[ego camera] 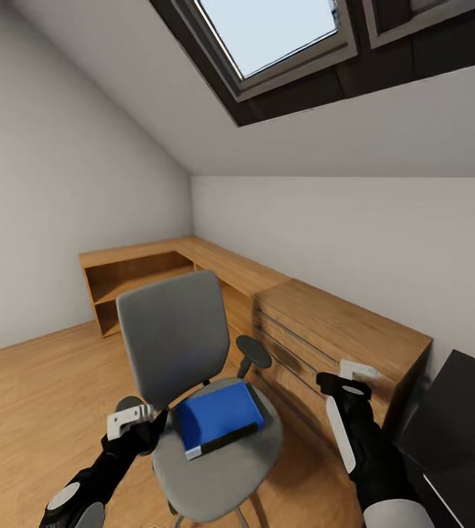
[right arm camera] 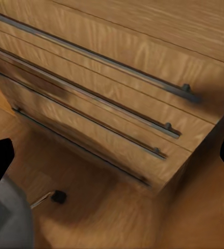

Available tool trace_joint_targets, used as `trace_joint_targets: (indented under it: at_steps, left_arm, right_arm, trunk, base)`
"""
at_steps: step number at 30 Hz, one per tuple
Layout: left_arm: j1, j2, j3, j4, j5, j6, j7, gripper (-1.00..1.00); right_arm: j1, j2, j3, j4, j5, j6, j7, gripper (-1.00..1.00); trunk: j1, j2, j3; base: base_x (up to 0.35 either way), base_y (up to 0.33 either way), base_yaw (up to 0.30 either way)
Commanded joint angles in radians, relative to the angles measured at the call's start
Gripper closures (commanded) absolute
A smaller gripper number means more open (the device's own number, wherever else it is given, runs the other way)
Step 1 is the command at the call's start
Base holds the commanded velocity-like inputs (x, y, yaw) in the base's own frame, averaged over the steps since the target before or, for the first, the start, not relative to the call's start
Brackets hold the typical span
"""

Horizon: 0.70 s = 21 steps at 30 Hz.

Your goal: In the bedroom, organize the workspace by keeping the computer under the desk, ensuring the monitor is on the desk, placing the keyboard on the desk next to the monitor, placing the mouse on the desk next to the keyboard, moving the folder from the swivel chair onto the desk next to the mouse, stacking the notebook on top of the folder with the pen on top of the notebook, and positioning the swivel chair next to the desk.

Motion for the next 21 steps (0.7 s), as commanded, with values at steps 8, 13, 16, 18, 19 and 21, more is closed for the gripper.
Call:
trace_joint_targets:
  at_steps: [8,13,16,18,19,21]
  left_arm:
    - [-0.001,0.001,0.237,0.015,0.206,0.015,0.009,-1.00]
    - [-0.001,0.002,0.291,0.021,0.251,0.038,0.009,-1.00]
    - [-0.001,0.002,0.297,0.022,0.256,0.041,0.009,-1.00]
    - [-0.001,0.001,0.298,0.022,0.257,0.041,0.009,-1.00]
    - [-0.001,0.001,0.299,0.022,0.257,0.042,0.009,-1.00]
    - [-0.001,0.001,0.299,0.023,0.256,0.042,0.009,-1.00]
  right_arm:
    - [-0.001,-0.001,0.002,0.005,0.007,0.004,-0.003,-1.00]
    - [-0.001,0.000,0.002,0.015,0.025,0.003,-0.003,-1.00]
    - [-0.001,0.000,0.003,0.016,0.028,0.003,-0.003,-1.00]
    - [-0.001,-0.001,0.004,0.017,0.029,0.003,-0.002,-1.00]
    - [-0.001,-0.001,0.004,0.017,0.029,0.003,-0.002,-1.00]
    - [-0.001,-0.001,0.005,0.022,0.028,0.003,0.002,-1.00]
  trunk:
    - [0.000,-0.001,-0.001]
    - [0.000,-0.001,-0.001]
    - [0.000,-0.001,-0.001]
    - [0.000,-0.001,-0.001]
    - [0.000,-0.001,-0.001]
    - [0.000,-0.001,-0.001]
  base:
    - [0.000,0.000,0.280]
    - [0.000,0.000,0.279]
    - [0.000,0.000,0.279]
    - [0.000,0.000,0.280]
    - [0.000,0.000,0.280]
    - [0.000,0.000,0.280]
